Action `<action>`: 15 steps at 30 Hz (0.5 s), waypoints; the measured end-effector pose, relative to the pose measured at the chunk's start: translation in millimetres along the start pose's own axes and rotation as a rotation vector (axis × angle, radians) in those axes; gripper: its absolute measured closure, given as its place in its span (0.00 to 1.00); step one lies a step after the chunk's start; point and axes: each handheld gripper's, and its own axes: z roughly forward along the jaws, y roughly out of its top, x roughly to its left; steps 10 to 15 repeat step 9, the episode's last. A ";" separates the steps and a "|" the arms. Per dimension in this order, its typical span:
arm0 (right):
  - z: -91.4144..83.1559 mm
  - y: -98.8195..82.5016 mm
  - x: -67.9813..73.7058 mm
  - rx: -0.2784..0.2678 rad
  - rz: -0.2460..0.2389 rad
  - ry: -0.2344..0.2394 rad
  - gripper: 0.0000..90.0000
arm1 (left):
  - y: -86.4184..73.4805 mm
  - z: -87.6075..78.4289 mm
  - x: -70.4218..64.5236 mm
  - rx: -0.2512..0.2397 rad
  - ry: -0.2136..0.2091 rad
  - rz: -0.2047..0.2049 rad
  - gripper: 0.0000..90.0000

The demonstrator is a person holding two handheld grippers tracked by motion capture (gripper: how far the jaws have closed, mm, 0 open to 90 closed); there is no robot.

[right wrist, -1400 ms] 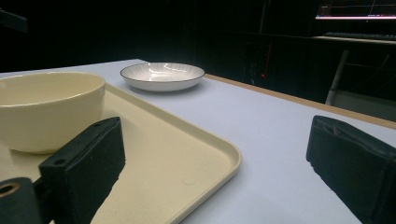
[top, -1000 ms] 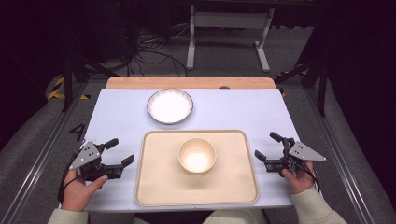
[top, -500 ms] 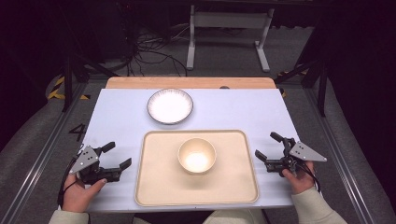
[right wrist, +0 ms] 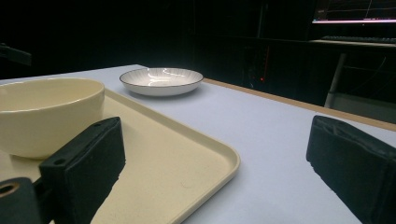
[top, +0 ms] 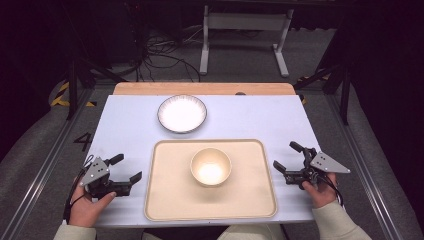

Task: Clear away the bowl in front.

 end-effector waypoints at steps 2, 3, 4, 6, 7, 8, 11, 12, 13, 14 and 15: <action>-0.1 0.0 0.1 0.000 -0.001 -0.001 0.05 | -0.3 -0.4 0.2 -0.004 0.002 -0.002 0.08; -0.1 0.0 0.1 0.000 -0.002 -0.001 0.05 | -0.4 -0.4 0.3 -0.005 0.002 -0.003 0.08; -0.1 0.0 0.1 0.000 -0.002 -0.001 0.05 | -0.5 -0.5 0.3 -0.006 0.002 -0.003 0.08; -0.1 -0.1 0.1 -0.001 -0.002 0.000 0.05 | -0.4 -0.8 0.2 -0.001 0.001 -0.001 0.08; -0.2 -0.1 0.1 -0.002 -0.001 0.000 0.05 | -0.5 -0.7 -0.1 -0.003 0.004 -0.001 0.08; -0.2 -0.1 0.0 -0.004 -0.002 0.000 0.05 | -0.6 -0.4 -0.4 -0.004 0.002 0.001 0.08; -0.2 -0.1 -0.1 -0.005 0.000 0.001 0.05 | -0.6 -0.4 -0.4 -0.004 0.002 0.001 0.08; -0.2 -0.1 -0.1 -0.005 0.000 0.001 0.05 | -0.6 -0.4 -0.4 -0.004 0.002 0.001 0.08; -0.2 -0.1 -0.1 -0.005 0.000 0.001 0.05 | -0.6 -0.4 -0.4 -0.004 0.002 0.001 0.08; -0.2 -0.1 -0.1 -0.005 0.000 0.001 0.05 | -0.6 -0.4 -0.4 -0.004 0.002 0.001 0.08; -0.2 -0.1 -0.1 -0.005 0.000 0.001 0.05 | -0.6 -0.4 -0.4 -0.004 0.002 0.001 0.08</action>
